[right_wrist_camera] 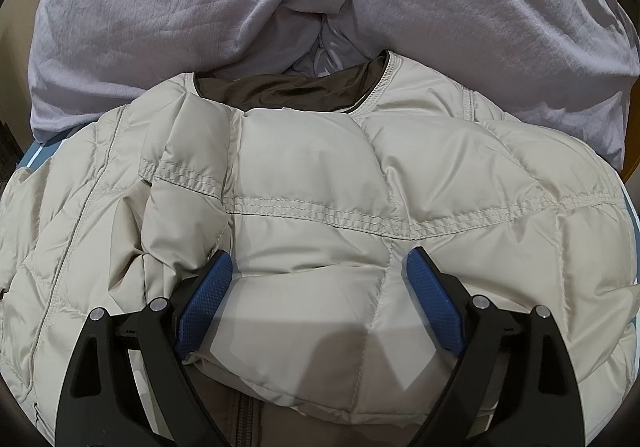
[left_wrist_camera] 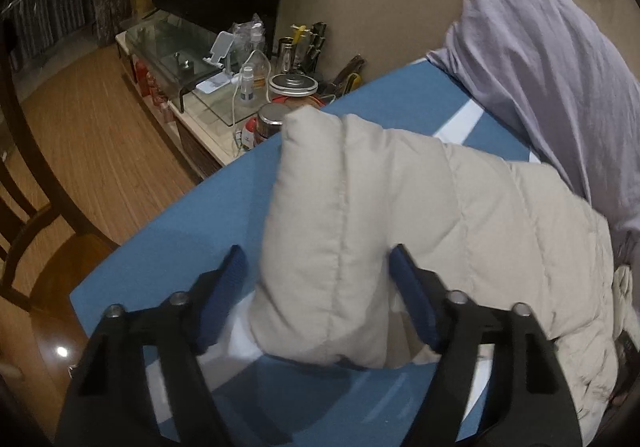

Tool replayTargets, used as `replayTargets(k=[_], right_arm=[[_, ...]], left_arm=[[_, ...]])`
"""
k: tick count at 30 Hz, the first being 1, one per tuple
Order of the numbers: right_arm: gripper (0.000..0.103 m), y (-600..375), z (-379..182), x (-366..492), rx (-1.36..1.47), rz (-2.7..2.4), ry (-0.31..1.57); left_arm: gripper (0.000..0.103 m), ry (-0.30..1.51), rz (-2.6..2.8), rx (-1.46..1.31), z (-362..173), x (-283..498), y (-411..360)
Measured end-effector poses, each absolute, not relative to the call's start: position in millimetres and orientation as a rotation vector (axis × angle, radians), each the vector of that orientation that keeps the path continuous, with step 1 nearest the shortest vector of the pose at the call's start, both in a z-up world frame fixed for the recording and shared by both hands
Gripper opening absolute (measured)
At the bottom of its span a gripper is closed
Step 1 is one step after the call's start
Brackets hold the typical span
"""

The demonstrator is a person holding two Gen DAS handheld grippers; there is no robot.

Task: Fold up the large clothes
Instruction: 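Reach the left tool to the other sleeve and grasp its cuff, then carry the held sleeve across the jacket front and open the left tool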

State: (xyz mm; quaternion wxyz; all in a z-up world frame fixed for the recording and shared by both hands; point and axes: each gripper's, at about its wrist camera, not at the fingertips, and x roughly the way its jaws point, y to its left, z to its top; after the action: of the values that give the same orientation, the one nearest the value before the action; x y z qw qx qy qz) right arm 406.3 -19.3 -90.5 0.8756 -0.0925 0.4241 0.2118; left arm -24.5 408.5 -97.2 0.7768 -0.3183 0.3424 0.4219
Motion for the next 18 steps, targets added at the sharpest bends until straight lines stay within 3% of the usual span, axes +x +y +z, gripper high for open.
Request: replayTargets(k=[3, 9, 18], right_arm=[[0.091, -18.8, -90.7, 406.5, -0.194, 0.442, 0.885], [0.091, -19.5, -91.5, 407.0, -0.192, 0.443, 0.884], [0.095, -21.1, -85.0, 397.3, -0.208, 0.452, 0.898]], left_arm=[[0.045, 0.746, 0.914, -0.664, -97.5, -14.5, 402.6], [0.02, 0.752, 0.915, -0.652, -88.8, -0.7, 397.8], [0.015, 0.651, 0.815, -0.567, -26.2, 25.2, 366.2]])
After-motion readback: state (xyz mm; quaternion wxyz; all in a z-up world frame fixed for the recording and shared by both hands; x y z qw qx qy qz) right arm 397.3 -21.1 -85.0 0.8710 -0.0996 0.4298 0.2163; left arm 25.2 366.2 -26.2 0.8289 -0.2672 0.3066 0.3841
